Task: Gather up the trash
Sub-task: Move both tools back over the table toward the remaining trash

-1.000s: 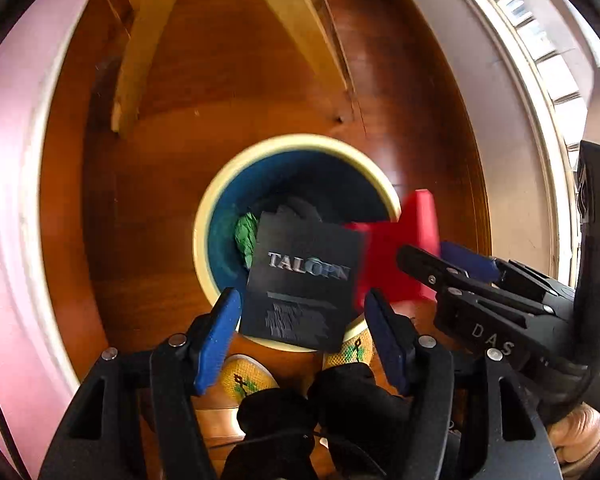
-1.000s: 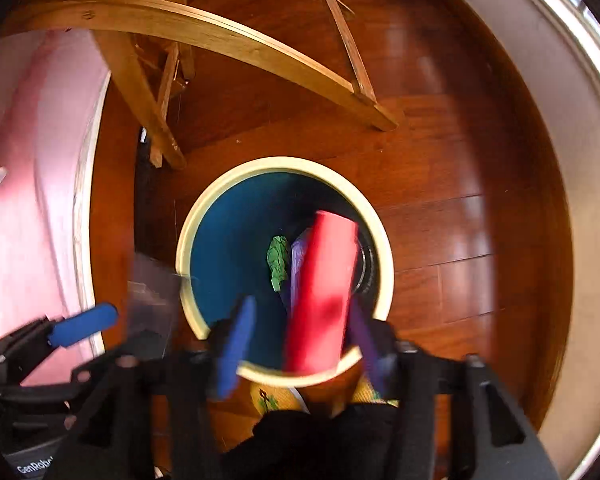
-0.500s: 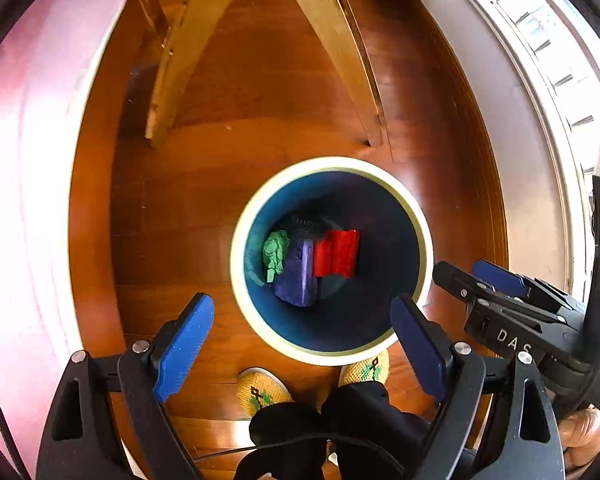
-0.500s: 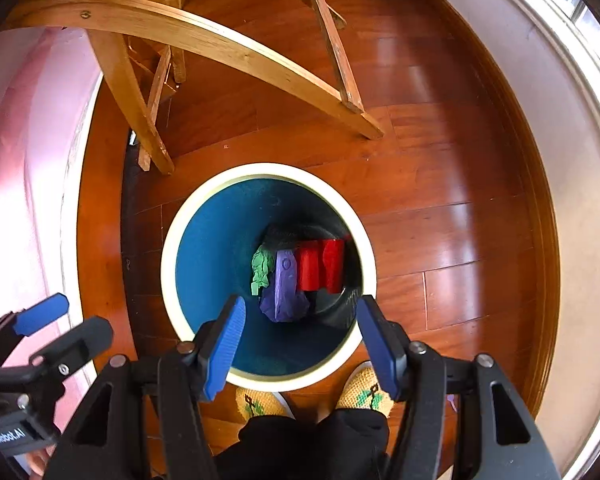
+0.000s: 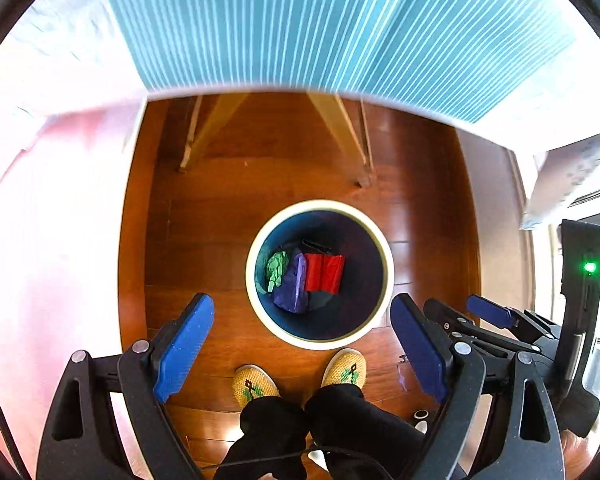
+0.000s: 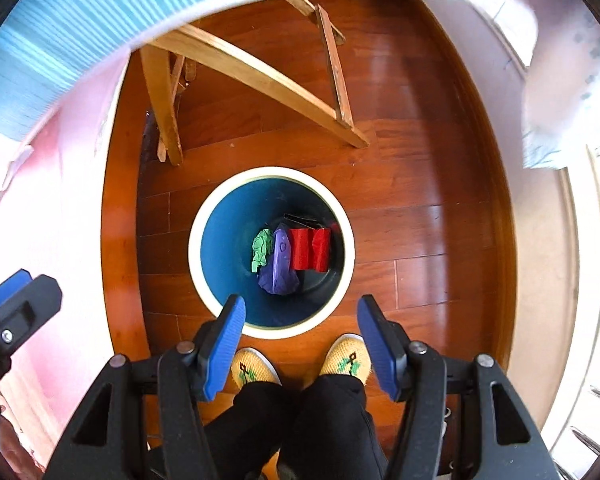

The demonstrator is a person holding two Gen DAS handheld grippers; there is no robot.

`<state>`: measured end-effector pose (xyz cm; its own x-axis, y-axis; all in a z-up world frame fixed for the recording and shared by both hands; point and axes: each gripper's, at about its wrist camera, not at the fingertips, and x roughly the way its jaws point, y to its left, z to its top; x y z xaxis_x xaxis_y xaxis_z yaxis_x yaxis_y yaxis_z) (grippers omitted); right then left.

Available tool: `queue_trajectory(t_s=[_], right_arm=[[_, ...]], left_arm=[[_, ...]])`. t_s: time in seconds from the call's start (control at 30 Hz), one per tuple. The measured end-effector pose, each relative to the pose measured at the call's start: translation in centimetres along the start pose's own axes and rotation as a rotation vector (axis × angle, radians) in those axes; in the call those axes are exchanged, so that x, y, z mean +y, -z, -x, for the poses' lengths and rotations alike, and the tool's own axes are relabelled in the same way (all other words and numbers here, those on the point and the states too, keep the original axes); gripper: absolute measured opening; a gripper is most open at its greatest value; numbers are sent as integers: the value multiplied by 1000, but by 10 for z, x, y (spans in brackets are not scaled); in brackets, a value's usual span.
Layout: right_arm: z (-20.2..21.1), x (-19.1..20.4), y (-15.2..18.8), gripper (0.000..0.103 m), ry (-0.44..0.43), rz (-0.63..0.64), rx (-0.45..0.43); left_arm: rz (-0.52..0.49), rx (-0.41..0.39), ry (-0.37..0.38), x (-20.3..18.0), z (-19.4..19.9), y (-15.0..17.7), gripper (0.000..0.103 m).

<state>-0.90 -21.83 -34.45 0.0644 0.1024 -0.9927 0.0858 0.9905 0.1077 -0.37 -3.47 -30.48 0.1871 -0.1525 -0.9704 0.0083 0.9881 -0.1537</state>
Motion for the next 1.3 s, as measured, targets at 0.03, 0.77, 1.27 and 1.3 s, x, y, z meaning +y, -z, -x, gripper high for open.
queue_trajectory(t_s=[0.03, 0.77, 1.27, 1.3], right_arm=[[10, 1, 1, 59, 4, 0, -5], [247, 48, -8, 59, 3, -2, -277], [330, 74, -51, 59, 61, -7, -481], [333, 74, -55, 59, 60, -7, -487]], left_arm=[[1, -10, 4, 1, 13, 0, 89], [-113, -322, -79, 13, 268, -28, 89], [-140, -491, -56, 25, 338, -80, 89], [-139, -491, -57, 25, 338, -83, 89]])
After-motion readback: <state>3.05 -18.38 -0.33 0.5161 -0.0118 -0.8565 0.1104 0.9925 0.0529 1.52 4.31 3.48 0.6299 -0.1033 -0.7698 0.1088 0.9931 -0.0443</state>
